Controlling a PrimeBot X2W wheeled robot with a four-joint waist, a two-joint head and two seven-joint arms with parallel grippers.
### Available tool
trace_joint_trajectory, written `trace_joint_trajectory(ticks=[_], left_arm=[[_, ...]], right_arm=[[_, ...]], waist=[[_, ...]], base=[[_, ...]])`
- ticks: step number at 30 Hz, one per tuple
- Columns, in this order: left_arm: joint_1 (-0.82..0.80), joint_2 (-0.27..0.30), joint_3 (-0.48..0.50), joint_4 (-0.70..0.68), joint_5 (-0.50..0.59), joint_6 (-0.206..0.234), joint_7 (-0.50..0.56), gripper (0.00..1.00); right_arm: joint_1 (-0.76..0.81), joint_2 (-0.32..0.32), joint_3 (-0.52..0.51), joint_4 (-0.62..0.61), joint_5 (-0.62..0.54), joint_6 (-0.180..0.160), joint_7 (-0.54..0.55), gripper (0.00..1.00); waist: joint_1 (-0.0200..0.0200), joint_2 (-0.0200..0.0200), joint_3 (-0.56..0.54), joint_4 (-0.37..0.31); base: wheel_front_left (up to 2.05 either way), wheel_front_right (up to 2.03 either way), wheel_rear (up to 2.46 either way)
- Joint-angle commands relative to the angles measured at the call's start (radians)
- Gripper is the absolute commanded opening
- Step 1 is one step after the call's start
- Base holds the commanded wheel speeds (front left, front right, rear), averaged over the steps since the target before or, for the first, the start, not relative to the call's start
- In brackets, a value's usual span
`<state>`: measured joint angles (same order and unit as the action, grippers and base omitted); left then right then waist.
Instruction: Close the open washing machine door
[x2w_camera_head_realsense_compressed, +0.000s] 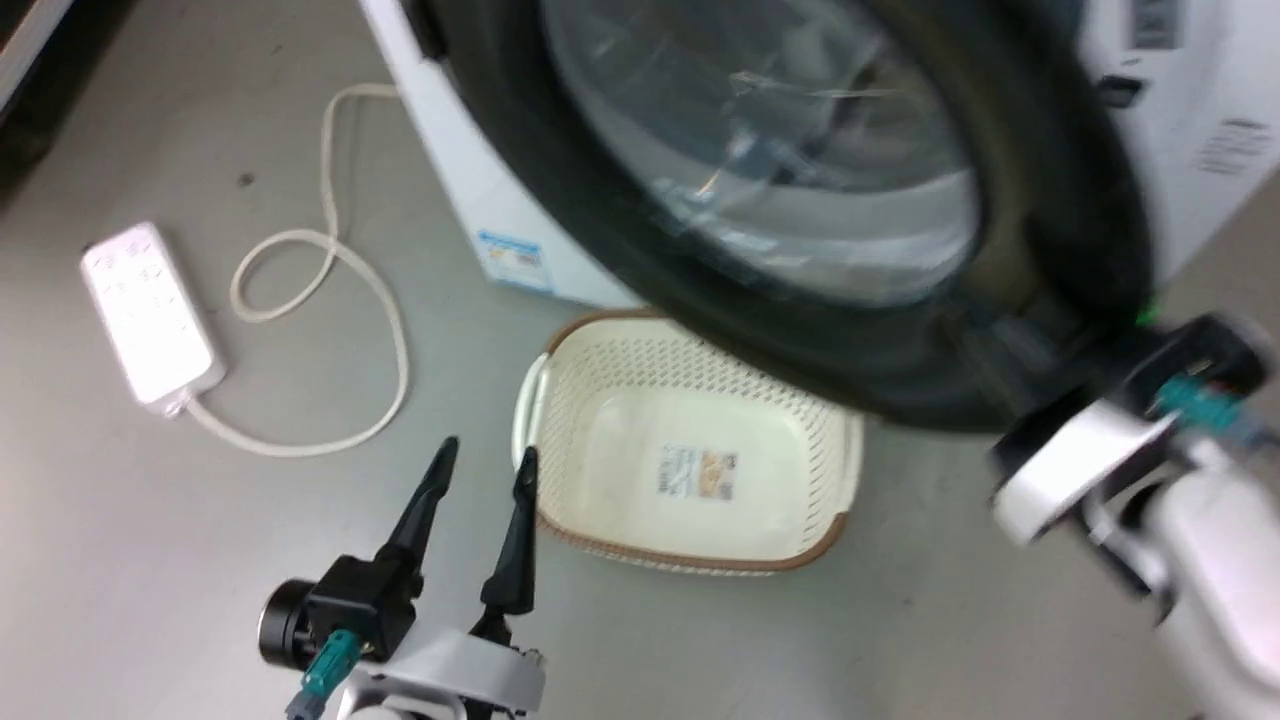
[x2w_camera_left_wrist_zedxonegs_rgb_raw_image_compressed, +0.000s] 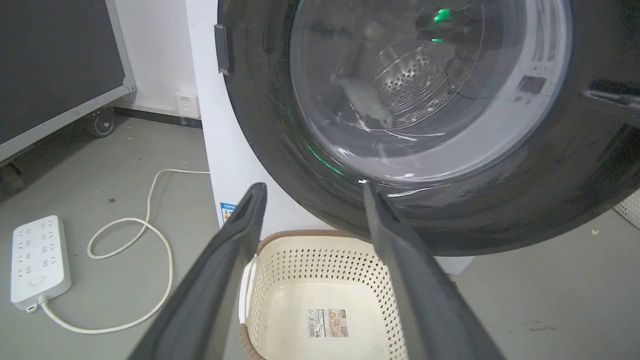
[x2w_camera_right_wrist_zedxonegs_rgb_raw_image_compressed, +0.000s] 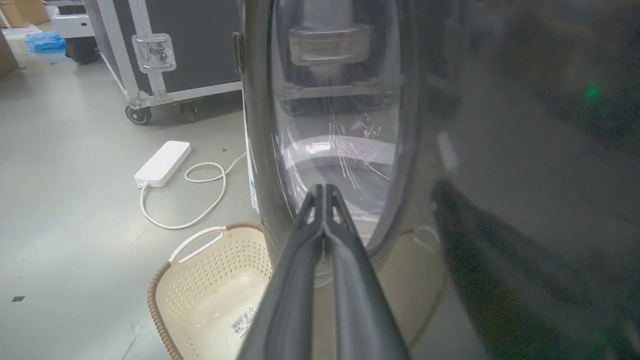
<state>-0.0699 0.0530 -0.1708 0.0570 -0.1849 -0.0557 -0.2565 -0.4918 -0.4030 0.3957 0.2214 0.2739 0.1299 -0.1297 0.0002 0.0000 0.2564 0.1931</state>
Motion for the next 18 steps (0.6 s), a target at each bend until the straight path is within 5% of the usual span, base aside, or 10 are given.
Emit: trace_joint_trajectory(ticks=[1, 9, 18], left_arm=[[-0.017, -0.001, -0.002, -0.003, 0.002, 0.002, -0.005, 1.0], [-0.048, -0.002, -0.037, -0.012, -0.034, 0.029, -0.005, 1.0], [-0.067, -0.003, -0.054, -0.014, -0.043, 0.048, -0.005, 1.0]], right_arm=[[-0.037, -0.012, -0.02, 0.02, 0.016, 0.001, 0.008, 0.0], [-0.16, -0.074, -0.13, 0.152, 0.052, 0.001, 0.063, 0.0], [-0.298, -0.058, -0.285, 0.327, 0.03, 0.001, 0.082, 0.0]], waist=[[-0.0002, 0.0, 0.035, 0.034], [-0.0002, 0.0, 0.079, 0.07], [-0.0002, 0.0, 0.1, 0.075]], base=[[0.0, 0.0, 0.0], [0.0, 0.0, 0.0], [0.0, 0.0, 0.0]])
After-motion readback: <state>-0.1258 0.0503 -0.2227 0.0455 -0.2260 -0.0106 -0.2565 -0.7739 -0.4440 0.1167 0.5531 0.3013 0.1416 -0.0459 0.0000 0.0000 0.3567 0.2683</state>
